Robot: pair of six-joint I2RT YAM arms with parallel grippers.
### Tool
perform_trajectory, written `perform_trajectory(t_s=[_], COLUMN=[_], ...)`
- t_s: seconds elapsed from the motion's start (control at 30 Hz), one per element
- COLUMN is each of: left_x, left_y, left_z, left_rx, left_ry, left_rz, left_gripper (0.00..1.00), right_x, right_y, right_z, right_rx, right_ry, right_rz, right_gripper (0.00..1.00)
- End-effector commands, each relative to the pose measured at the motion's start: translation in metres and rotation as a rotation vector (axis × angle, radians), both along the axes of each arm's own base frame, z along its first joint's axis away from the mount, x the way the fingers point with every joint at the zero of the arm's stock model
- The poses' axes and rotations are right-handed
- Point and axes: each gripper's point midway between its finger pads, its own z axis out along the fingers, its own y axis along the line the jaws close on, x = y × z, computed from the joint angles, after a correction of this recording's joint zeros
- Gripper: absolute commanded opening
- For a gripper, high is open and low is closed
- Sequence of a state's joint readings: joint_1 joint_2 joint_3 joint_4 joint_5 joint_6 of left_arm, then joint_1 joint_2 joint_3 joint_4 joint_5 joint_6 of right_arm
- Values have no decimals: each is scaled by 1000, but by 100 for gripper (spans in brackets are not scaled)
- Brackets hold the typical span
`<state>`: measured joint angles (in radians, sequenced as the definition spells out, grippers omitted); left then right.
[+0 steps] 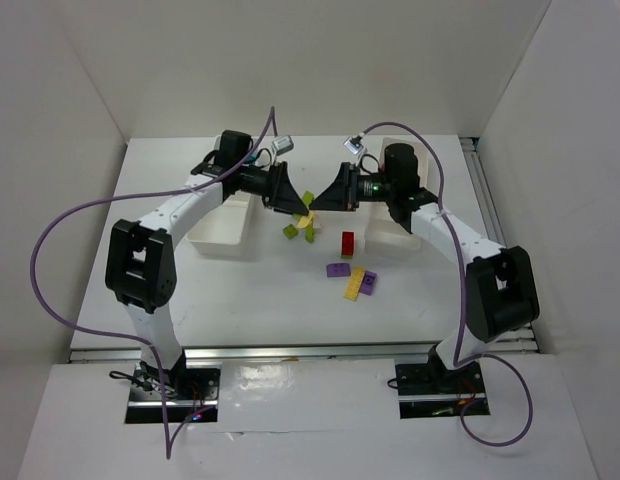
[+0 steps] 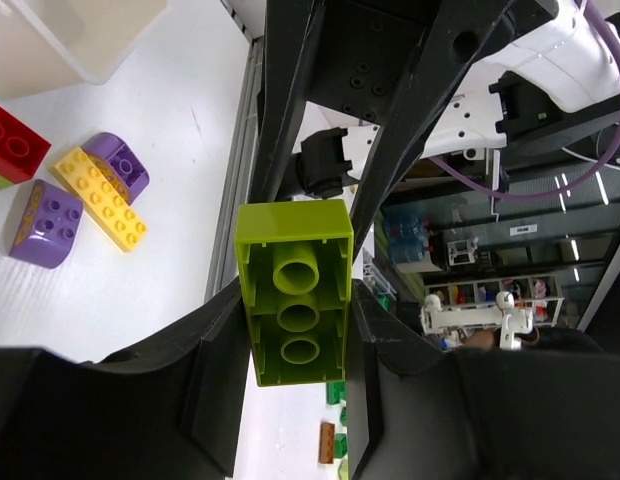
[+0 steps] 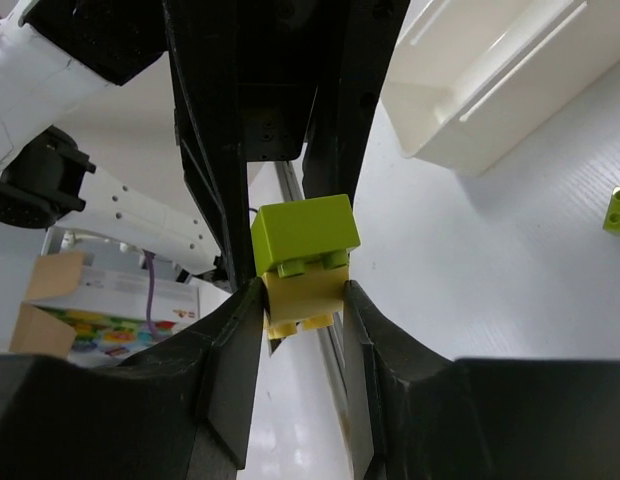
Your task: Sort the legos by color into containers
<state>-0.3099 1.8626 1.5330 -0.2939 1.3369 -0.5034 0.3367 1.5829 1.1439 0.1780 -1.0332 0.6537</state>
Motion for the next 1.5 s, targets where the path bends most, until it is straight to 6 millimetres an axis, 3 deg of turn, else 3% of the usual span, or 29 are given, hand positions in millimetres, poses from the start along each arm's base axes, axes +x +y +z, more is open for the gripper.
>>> perform_trajectory(t_s=[0.0,0.23,0.43,0.57,0.6,0.63,0.67,0.73,0.8,0.93,1.07,1.13,1.27,1.47], left_x=[10,40,50,67,71,85,74,72,54,42,33,31,29,25], left_y=[4,10,9,20,20,32,33,48,47,43,40,39,35,36], left_z=[23,0,-23,-48,-69,-97,-110,-147,-173,-182,-199,-206,-208,-214], left_rx=[-47,55,96,237,314,474,586,796,930,1051,1173,1222,1255,1270], left_ry=[-130,-107,-84,-66,-41,-77,-35,-43,-44,-101,-156,-167,-194,-200], left_rz=[11,133,149,240,257,327,314,345,333,400,447,475,506,500], left_gripper=[0,0,0,0,0,0,0,0,0,0,0,9,51,74], right_x=[-9,35,51,55,57,59,66,63,65,66,64,64,62,60], right_y=[3,-22,-29,-33,-41,-46,-56,-70,-81,-94,-94,-94,-95,-96], right_z=[-1,-33,-45,-59,-68,-75,-79,-94,-89,-93,-94,-94,-95,-96], right_rx=[-1,-233,-266,-317,-361,-396,-439,-525,-561,-610,-616,-616,-622,-627], right_ry=[-12,51,103,137,161,166,166,186,161,153,160,160,167,160], right_rz=[41,-260,-369,-397,-441,-468,-533,-569,-621,-655,-653,-653,-650,-646], right_gripper=[15,9,9,24,36,38,40,48,48,49,49,49,49,49])
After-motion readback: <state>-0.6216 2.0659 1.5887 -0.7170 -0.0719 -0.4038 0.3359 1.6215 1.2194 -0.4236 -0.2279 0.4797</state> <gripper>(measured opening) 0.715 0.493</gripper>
